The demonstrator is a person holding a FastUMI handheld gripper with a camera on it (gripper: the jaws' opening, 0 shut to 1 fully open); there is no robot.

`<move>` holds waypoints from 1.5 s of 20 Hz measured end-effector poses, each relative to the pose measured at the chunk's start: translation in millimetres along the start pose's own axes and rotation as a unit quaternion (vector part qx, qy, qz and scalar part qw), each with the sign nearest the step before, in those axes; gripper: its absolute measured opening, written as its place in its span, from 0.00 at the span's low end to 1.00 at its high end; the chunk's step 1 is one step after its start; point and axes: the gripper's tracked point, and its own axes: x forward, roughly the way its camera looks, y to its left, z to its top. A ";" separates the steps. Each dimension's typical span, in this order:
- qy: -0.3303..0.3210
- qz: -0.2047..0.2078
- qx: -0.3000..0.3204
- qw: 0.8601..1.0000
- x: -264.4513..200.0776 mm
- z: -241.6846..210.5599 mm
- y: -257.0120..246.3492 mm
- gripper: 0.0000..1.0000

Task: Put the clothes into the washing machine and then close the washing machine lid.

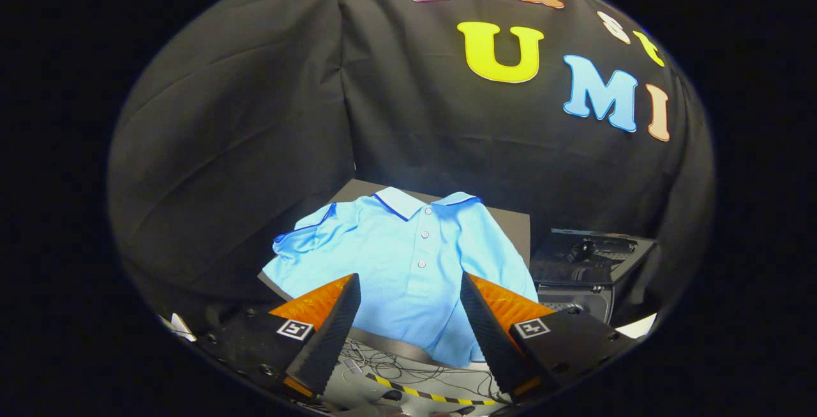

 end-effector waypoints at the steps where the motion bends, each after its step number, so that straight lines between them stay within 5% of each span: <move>1: 0.005 -0.003 0.000 1.000 9.0 -2.7 -0.6 0.98; 19: 0.069 -0.044 -0.006 0.997 103.1 -35.4 -0.6 0.98; 30: 0.004 -0.017 -0.005 1.000 107.0 -37.0 -1.2 0.96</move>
